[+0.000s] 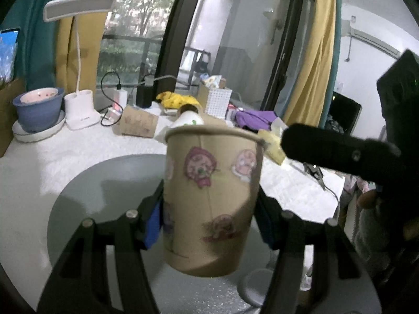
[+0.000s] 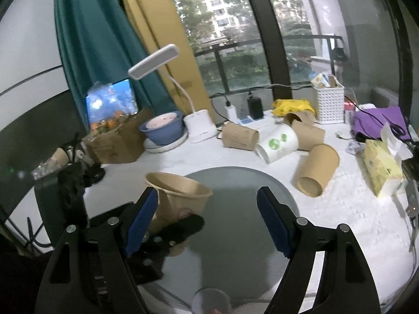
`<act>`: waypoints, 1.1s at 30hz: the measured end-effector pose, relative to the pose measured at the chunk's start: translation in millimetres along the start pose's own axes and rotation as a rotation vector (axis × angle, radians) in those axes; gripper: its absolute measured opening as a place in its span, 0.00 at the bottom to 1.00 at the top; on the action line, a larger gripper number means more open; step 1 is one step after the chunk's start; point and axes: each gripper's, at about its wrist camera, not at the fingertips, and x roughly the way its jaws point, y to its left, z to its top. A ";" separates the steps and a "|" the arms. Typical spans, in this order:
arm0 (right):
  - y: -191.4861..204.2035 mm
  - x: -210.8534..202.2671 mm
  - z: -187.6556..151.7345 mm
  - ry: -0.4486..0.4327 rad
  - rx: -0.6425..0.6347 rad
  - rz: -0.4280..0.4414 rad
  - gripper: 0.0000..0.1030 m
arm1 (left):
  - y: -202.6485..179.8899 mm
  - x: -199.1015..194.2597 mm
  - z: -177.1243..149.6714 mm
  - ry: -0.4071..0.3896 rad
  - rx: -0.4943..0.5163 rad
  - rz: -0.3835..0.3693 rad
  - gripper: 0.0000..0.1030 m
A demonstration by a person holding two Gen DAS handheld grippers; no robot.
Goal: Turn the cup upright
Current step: 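Hold the upright cup in the left gripper while the right gripper grasps its body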
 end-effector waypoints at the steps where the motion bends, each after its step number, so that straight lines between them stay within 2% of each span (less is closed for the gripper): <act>1: 3.5 -0.6 0.3 0.000 -0.003 0.008 0.78 | -0.3 -0.8 -0.5 -0.006 0.001 -0.007 0.59; 6: 10.1 1.0 3.1 0.007 0.002 0.031 0.78 | -7.1 -7.1 -2.0 -0.056 0.027 -0.044 0.59; 11: 9.6 2.8 3.5 0.013 0.011 0.058 0.78 | -9.8 -4.7 -2.1 -0.059 0.039 -0.046 0.59; 15: 6.8 6.4 2.0 0.024 0.028 0.077 0.78 | -12.8 -8.1 -2.3 -0.083 0.057 -0.079 0.59; 23: 7.8 6.1 0.3 0.044 0.050 0.179 0.78 | -24.3 -18.9 -8.7 -0.137 0.133 -0.124 0.59; 33: 8.3 11.0 -2.6 0.075 0.080 0.203 0.78 | -25.3 -19.5 -10.3 -0.153 0.157 -0.143 0.59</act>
